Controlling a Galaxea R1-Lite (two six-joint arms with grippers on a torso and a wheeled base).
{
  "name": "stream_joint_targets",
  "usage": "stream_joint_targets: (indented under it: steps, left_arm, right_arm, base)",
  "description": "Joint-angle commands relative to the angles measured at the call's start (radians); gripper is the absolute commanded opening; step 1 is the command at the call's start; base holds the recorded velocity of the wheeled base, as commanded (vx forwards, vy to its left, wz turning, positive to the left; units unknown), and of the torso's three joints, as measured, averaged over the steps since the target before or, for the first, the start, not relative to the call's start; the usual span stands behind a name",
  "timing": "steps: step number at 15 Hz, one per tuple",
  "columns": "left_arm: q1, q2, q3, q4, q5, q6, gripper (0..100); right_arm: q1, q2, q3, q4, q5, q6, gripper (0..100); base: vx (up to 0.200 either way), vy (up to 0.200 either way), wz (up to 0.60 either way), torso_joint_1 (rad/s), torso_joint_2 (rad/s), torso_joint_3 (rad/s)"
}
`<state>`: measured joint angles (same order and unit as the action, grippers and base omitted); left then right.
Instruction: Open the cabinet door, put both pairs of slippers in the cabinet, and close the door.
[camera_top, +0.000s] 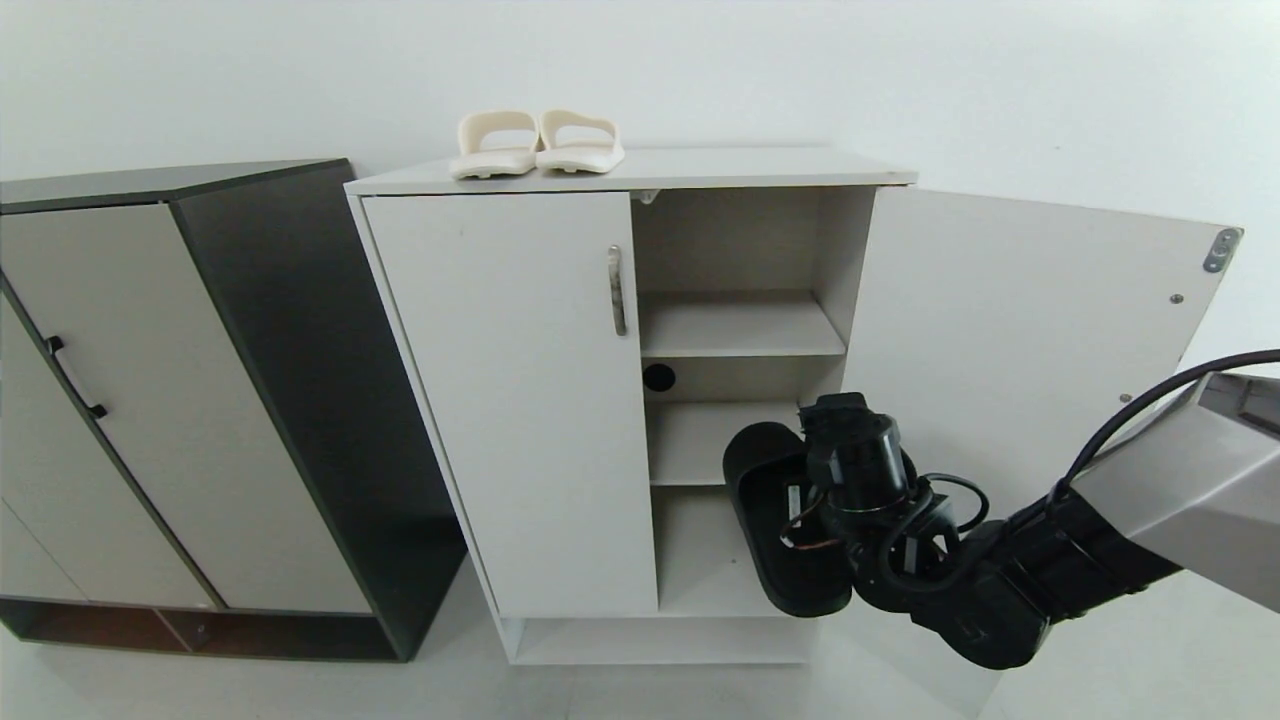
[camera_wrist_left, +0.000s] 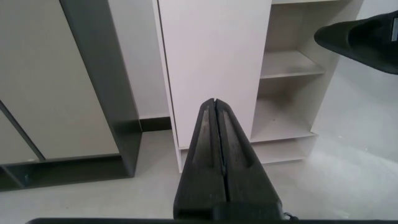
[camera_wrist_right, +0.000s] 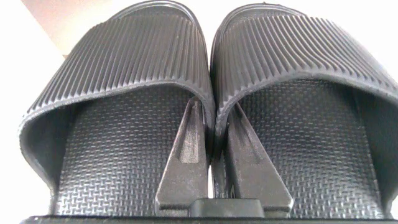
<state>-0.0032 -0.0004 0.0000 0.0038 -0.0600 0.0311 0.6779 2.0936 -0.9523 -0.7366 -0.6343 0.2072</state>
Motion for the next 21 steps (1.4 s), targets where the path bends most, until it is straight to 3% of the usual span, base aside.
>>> stream_joint_targets:
  steps: [1, 4, 10, 21]
  left_arm:
    - [0.0, 0.002, 0.0, -0.001, 0.0, 0.001, 0]
    - [0.0, 0.002, 0.0, 0.001, 0.0, 0.001, 0]
    - [0.0, 0.002, 0.0, -0.001, 0.0, 0.001, 0]
    - [0.0, 0.002, 0.0, 0.001, 0.0, 0.0, 0]
  right_arm:
    - [0.006, 0.0, 0.0, -0.001, 0.001, 0.0, 0]
    - [0.062, 0.048, -0.059, -0.009, 0.031, -0.002, 0]
    - [0.065, 0.221, -0.218, -0.01, 0.022, 0.0, 0]
    - [0.037, 0.223, -0.163, -0.153, -0.024, -0.014, 0]
  base:
    - [0.0, 0.0, 0.0, 0.0, 0.0, 0.0]
    - [0.0, 0.0, 0.0, 0.0, 0.0, 0.0]
    - [0.0, 0.0, 0.0, 0.0, 0.0, 0.0]
    - [0.0, 0.0, 0.0, 0.001, 0.0, -0.049]
